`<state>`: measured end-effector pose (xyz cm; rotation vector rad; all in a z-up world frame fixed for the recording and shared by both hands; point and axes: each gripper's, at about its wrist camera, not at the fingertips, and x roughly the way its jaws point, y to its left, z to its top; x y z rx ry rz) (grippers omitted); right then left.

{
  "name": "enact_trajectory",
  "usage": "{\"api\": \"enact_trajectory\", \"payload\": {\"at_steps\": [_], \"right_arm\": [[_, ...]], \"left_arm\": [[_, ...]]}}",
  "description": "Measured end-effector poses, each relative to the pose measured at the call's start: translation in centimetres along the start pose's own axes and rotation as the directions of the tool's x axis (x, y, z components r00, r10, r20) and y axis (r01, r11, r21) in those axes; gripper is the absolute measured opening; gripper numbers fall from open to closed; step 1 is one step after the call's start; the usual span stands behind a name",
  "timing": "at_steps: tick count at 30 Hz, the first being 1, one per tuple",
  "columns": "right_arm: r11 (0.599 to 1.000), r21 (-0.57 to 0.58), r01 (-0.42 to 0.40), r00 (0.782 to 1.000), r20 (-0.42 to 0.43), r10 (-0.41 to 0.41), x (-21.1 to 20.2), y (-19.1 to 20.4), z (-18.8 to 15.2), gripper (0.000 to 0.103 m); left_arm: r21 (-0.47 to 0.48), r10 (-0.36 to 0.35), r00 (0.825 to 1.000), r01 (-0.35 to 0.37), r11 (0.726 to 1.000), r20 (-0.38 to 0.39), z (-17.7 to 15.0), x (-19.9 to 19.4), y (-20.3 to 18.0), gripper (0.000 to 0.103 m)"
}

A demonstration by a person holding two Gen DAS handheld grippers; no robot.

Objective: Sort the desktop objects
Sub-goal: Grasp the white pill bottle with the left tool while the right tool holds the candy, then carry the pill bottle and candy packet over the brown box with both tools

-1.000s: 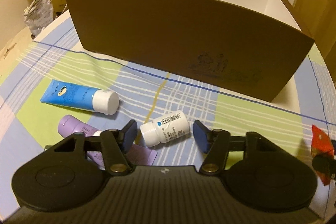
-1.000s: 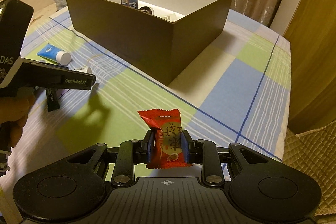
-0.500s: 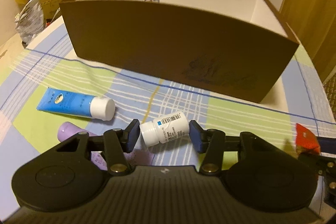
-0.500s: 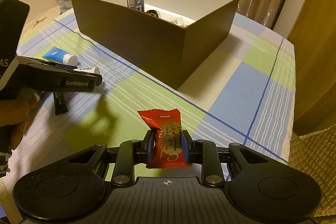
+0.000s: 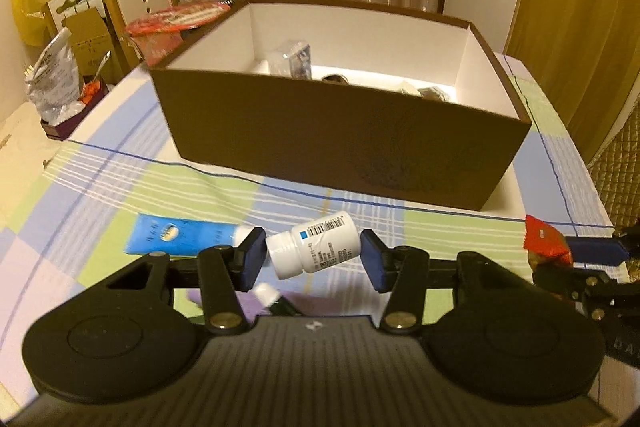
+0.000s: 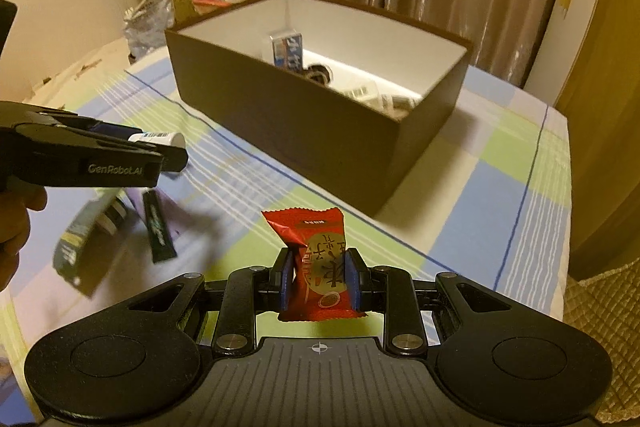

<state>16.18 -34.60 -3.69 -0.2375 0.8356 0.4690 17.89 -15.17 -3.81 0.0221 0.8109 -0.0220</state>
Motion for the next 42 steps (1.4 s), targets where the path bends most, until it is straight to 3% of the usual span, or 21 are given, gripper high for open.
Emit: {"api": "enact_trajectory", "payload": {"at_steps": [13,29,35,42], "right_arm": [[0.998,0.036,0.05,0.996,0.071,-0.052,-1.3,5.7,3.6,0.026],[0.983,0.108,0.148,0.98,0.114,-0.16,-1.3,10.6,7.6,0.026],[0.972,0.145,0.182,0.971,0.126,-0.201,-1.9,11.1,9.5,0.026],[0.971,0.113,0.212,0.963,0.142,-0.227,-1.5,9.5,12.7,0.026]], "left_arm": [[0.066,-0.05,0.997,0.045,0.997,0.065,1.9,-3.6,6.6,0.046],[0.178,-0.146,0.983,0.124,0.976,0.113,4.8,-4.3,13.8,0.046],[0.241,-0.195,0.97,0.157,0.958,0.143,7.0,-3.7,14.8,0.046],[0.291,-0.247,0.955,0.192,0.937,0.165,10.6,-2.1,13.4,0.046]]}}
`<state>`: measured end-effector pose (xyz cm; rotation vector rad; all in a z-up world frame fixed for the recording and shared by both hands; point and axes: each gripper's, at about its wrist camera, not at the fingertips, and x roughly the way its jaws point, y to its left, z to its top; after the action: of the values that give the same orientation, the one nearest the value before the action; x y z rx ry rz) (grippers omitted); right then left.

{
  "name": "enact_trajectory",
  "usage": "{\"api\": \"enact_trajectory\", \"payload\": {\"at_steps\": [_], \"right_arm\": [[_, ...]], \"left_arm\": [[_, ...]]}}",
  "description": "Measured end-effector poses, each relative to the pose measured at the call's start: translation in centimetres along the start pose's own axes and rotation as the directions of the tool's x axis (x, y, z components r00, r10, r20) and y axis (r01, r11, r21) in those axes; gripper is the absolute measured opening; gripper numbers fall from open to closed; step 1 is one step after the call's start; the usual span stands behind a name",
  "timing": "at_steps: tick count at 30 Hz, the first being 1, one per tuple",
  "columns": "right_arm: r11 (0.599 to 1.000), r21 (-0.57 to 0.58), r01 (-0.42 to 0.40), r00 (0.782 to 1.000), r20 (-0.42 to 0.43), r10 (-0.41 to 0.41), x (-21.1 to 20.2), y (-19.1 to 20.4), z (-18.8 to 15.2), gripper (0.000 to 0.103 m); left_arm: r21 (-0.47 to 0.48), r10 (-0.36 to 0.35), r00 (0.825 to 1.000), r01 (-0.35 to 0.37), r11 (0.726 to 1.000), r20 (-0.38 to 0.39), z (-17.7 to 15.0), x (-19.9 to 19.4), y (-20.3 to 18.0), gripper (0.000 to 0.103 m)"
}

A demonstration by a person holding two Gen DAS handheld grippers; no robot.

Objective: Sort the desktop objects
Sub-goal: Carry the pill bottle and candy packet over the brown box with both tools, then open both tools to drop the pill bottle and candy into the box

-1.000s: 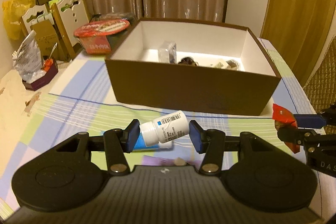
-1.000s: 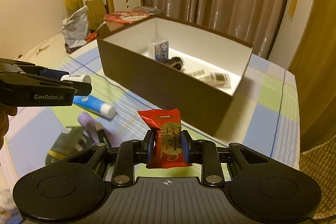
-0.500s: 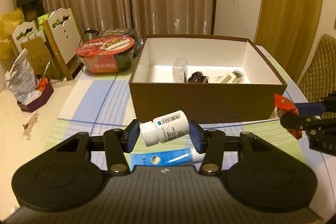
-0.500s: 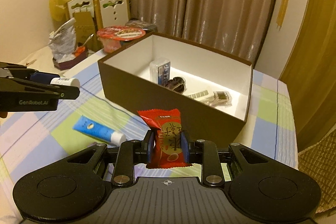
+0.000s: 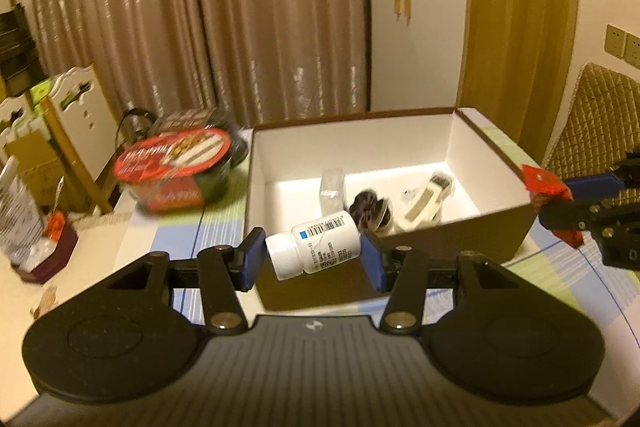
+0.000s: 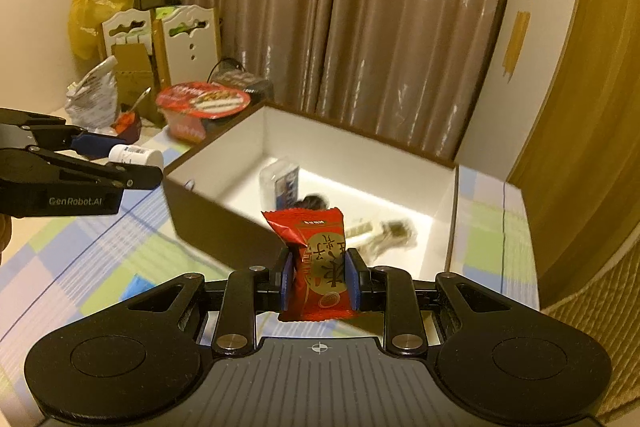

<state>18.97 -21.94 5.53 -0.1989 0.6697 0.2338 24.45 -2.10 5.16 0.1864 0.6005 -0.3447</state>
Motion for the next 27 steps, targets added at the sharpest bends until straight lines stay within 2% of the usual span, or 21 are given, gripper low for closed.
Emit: {"api": "enact_trajectory", "payload": {"at_steps": [8,14,22,27], "right_arm": [[1.0,-0.016,-0.012,1.0,0.004,0.013,5.1,-3.4,3.6,0.026],[0.999,-0.014,-0.033,0.999,-0.038,0.032,10.1,-6.6,5.1,0.026],[0.998,-0.017,-0.063,0.993,-0.105,0.061,16.6,-9.7,5.9,0.026],[0.995,-0.017,-0.095,0.985,-0.149,0.091,19.2,-10.5,6.3,0.026]], "left_arm": [[0.107,-0.056,0.998,0.054,0.993,0.015,4.0,4.6,-1.6,0.047],[0.189,-0.107,0.994,0.112,0.976,-0.033,6.2,11.5,-3.6,0.047],[0.311,-0.133,0.984,0.163,0.936,-0.116,6.2,18.7,-5.9,0.047],[0.341,-0.137,0.979,0.183,0.922,-0.154,6.0,21.5,-6.4,0.047]]}}
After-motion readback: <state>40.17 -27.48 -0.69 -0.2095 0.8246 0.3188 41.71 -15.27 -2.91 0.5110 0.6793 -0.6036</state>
